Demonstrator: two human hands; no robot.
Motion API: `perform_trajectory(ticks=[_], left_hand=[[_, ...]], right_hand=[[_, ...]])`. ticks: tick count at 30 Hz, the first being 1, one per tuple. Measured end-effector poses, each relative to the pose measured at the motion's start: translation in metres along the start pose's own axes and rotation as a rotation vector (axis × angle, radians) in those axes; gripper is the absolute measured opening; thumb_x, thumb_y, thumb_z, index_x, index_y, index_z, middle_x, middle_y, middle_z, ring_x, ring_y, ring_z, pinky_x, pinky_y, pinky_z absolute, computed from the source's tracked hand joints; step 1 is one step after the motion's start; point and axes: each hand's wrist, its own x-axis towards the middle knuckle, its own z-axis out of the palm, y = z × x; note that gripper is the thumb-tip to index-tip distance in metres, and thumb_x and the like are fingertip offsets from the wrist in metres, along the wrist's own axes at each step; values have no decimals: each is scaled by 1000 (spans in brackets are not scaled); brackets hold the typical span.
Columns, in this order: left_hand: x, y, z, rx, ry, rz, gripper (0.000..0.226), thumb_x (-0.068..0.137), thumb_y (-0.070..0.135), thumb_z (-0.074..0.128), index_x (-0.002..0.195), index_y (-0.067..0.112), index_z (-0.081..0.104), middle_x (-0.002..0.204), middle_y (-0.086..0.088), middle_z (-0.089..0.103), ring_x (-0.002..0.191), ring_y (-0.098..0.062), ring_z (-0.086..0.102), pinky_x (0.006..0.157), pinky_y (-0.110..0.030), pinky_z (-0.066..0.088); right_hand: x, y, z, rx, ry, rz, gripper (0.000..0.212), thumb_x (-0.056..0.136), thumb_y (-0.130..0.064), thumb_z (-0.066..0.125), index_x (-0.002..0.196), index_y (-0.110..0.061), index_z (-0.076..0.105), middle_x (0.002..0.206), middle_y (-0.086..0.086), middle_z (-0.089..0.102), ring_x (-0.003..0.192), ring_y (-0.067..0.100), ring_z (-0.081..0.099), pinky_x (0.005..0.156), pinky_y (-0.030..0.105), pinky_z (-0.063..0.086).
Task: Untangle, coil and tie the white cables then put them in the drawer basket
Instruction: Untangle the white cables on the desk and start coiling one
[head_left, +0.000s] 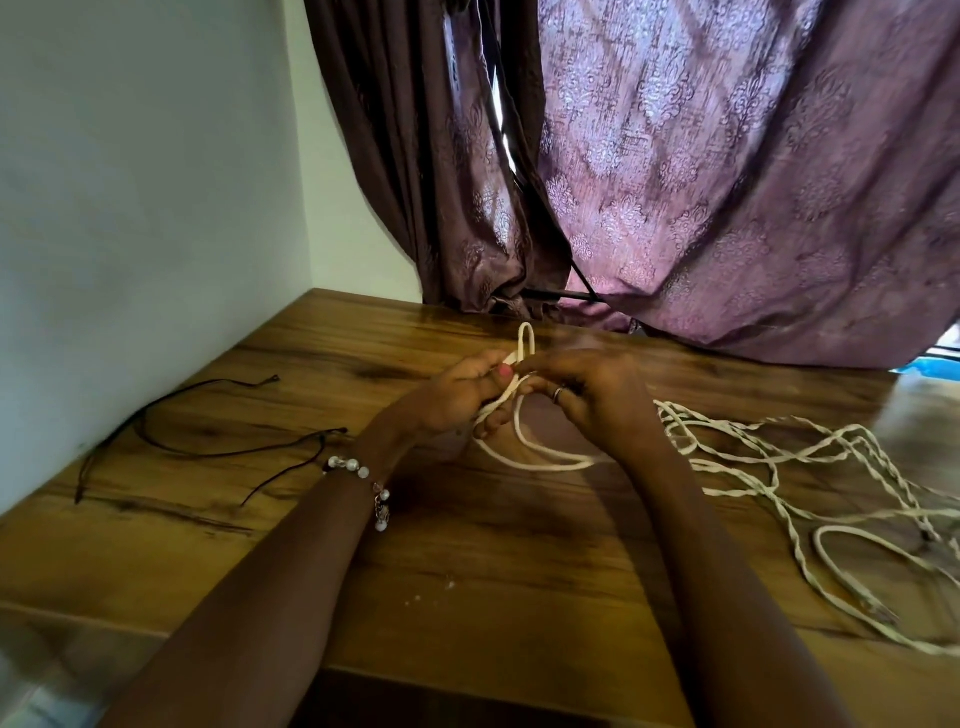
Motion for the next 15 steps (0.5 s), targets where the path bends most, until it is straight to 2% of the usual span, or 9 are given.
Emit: perform_trajectory(ticks=[2, 4, 6, 8, 11, 13, 15], left_hand=[[0, 2, -1, -13, -20, -31, 24, 104, 17, 27, 98, 6, 47, 52, -4, 46, 42, -13, 41, 42, -19, 38], [-1, 4, -6, 22, 4, -25, 22, 104, 17, 30, 105, 4, 48, 61, -9, 49, 49, -14, 47, 47, -21, 41], [-4, 7, -10, 181, 28, 17, 19, 103, 14, 34, 113, 4, 47, 73, -13, 59, 55, -6, 55, 53, -17, 42], [-7, 10, -11, 386, 64, 74, 21, 102, 13, 38, 117, 2, 47, 87, -10, 64, 63, 5, 58, 60, -9, 41], [-7, 7, -15, 612, 177, 180, 27, 101, 20, 43, 121, 5, 51, 103, -1, 60, 85, 5, 55, 74, -8, 40], [-6, 8, -16, 618, 197, 204, 29, 100, 25, 43, 118, 6, 56, 97, 0, 60, 83, -2, 56, 74, -14, 45], [-8, 11, -15, 515, 137, 137, 17, 99, 26, 46, 102, 20, 61, 75, 5, 59, 68, -6, 56, 63, -19, 46]], right_hand=[[0, 10, -4, -132, -28, 4, 22, 80, -19, 65, 99, -15, 75, 84, 9, 73, 75, 20, 65, 69, 24, 50], [-1, 17, -8, -233, 22, 49, 23, 80, -19, 63, 100, -15, 74, 88, 10, 73, 78, 30, 68, 67, 33, 54], [-3, 17, -10, -299, 105, 56, 21, 78, -22, 66, 95, -15, 75, 91, 6, 74, 78, 28, 69, 64, 29, 51], [-3, 13, -10, -337, 164, 42, 19, 77, -26, 71, 92, -14, 75, 84, 6, 72, 70, 28, 67, 56, 28, 48], [-2, 9, -10, -422, 259, 49, 21, 78, -33, 72, 86, -13, 74, 74, 7, 66, 59, 28, 63, 46, 28, 43], [-2, 6, -11, -496, 304, 68, 27, 78, -39, 72, 82, -12, 72, 74, 8, 66, 56, 27, 63, 44, 28, 43], [-4, 6, -13, -585, 308, 80, 30, 74, -40, 77, 82, -12, 72, 74, 9, 66, 55, 28, 62, 44, 26, 41]])
